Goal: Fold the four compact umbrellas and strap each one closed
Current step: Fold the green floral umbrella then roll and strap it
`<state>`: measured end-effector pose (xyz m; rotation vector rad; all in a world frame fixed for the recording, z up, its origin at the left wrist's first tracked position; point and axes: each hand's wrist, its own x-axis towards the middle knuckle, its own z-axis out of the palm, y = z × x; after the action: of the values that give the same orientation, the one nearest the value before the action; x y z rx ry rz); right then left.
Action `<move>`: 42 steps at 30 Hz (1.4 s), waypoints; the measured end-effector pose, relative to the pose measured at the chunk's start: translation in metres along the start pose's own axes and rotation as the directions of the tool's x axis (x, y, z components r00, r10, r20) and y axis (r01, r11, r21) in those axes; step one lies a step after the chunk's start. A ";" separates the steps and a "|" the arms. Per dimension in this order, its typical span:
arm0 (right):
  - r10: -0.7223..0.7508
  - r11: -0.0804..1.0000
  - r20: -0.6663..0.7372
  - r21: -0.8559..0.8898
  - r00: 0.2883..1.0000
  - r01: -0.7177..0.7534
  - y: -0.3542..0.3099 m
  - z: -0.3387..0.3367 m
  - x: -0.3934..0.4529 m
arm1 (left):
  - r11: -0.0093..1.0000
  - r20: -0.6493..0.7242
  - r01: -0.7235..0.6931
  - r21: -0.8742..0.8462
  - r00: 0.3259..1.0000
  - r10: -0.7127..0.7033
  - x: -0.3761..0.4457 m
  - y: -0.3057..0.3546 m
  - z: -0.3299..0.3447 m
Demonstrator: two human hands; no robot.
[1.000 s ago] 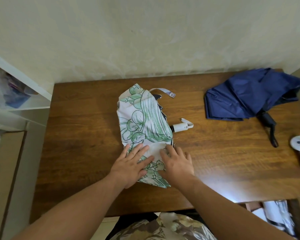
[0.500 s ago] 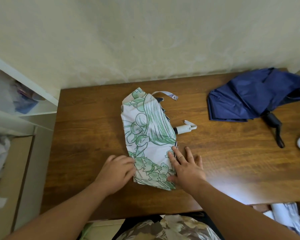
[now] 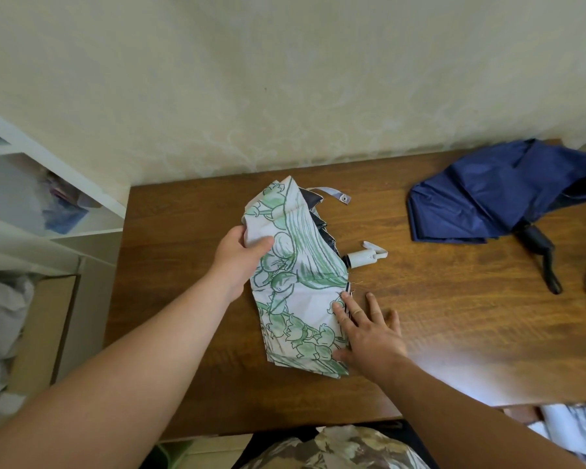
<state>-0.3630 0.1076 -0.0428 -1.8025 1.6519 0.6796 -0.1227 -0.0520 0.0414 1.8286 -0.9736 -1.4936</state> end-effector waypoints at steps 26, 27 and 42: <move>0.010 0.156 0.059 0.986 0.998 -0.060 -0.030 -0.120 -0.039 | 0.996 0.097 0.027 -0.081 0.995 -0.020 -0.100 -0.060 -0.022; -0.008 0.127 0.089 0.988 0.996 -0.088 -0.035 -0.118 -0.041 | 0.992 0.101 0.045 -0.114 0.994 -0.034 -0.100 -0.061 -0.023; 0.316 0.222 -0.255 0.956 0.914 0.190 -0.029 -0.116 -0.051 | 0.986 0.055 0.096 -0.135 0.994 -0.090 -0.089 -0.066 -0.034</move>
<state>-0.3413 0.0610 0.0765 -0.8493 1.7270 -0.7689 -0.0874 0.0584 0.0453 1.7678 -0.7957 -1.6263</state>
